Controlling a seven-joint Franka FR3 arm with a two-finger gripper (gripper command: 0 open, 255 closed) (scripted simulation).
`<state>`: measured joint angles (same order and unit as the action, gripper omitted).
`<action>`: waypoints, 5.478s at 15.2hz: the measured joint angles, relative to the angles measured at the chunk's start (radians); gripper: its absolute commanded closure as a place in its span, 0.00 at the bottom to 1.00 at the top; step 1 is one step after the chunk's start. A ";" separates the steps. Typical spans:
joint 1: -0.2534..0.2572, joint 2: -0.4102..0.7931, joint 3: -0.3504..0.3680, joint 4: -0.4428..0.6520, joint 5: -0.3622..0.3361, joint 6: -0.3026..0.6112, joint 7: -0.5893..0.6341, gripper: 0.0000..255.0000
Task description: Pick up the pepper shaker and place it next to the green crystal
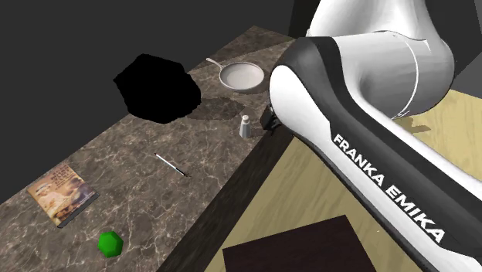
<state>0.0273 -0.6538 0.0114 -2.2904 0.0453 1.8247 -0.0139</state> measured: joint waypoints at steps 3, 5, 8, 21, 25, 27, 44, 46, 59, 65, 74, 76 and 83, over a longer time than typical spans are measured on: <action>0.006 0.099 0.003 0.019 -0.009 0.078 -0.023 0.00; 0.010 0.171 0.006 0.036 -0.016 0.130 -0.038 0.00; 0.015 0.272 0.011 0.056 -0.026 0.207 -0.057 0.00; 0.031 0.747 0.031 0.305 -0.098 0.421 -0.121 0.00; 0.038 0.883 0.034 0.415 -0.124 0.442 -0.134 0.00; 0.039 0.913 0.034 0.425 -0.128 0.460 -0.134 0.00; 0.039 0.972 0.031 0.421 -0.135 0.526 -0.131 1.00; 0.039 0.972 0.031 0.420 -0.135 0.526 -0.131 1.00; 0.038 0.924 0.033 0.464 -0.127 0.435 -0.139 1.00; 0.036 0.899 0.034 0.511 -0.122 0.362 -0.149 1.00; 0.038 0.873 0.036 0.597 -0.116 0.250 -0.154 1.00; 0.038 0.867 0.037 0.613 -0.115 0.228 -0.156 1.00; 0.038 0.858 0.037 0.699 -0.112 0.134 -0.162 1.00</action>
<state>0.0656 0.2038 0.0488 -1.5919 -0.0670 1.9586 -0.1754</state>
